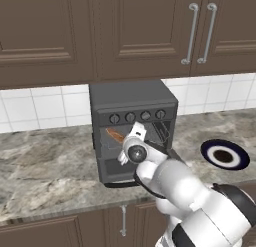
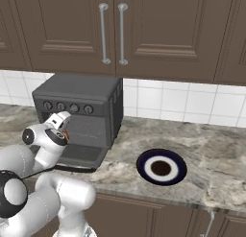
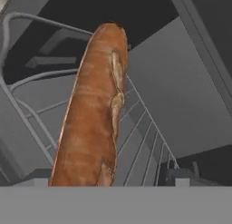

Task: Pull the toaster oven rack outwards. Pick up the baguette from the plate and place it on the toaster oven rack. Close the toaster oven door fully and set the temperature to the lowest setting.

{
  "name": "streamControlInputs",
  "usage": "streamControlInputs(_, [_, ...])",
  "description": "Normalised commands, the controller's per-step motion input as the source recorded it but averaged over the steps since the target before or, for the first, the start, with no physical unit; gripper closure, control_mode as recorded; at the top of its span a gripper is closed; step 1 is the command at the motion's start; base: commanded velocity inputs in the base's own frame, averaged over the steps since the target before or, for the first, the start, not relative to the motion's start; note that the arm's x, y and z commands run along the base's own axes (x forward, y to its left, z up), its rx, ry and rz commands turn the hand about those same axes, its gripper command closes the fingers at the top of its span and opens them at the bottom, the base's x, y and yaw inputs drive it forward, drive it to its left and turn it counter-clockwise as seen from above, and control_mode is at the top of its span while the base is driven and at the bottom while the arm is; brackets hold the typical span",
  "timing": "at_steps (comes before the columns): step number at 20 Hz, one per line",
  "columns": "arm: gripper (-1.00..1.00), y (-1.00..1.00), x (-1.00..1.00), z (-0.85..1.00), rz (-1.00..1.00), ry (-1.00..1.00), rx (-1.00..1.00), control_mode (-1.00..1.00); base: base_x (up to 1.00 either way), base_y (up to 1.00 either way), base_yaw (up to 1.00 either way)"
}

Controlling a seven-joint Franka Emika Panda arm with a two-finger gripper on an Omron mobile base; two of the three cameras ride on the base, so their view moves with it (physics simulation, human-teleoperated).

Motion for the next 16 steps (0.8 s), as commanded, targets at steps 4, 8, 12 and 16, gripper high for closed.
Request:
streamControlInputs(4, [-1.00, -0.37, 0.01, 0.00, 0.00, -0.23, 0.02, -1.00, 0.00, 0.00, 0.00])
streamControlInputs(8, [-1.00, -0.52, 0.14, 0.00, 0.00, -0.28, 0.08, -1.00, 0.00, 0.00, 0.00])
streamControlInputs(12, [-1.00, -0.43, 0.21, 0.00, 0.00, -0.33, 0.12, -1.00, 0.00, 0.00, 0.00])
streamControlInputs(16, [-1.00, -0.54, 0.26, 0.00, 0.01, -0.42, 0.22, -1.00, 0.00, 0.00, 0.00])
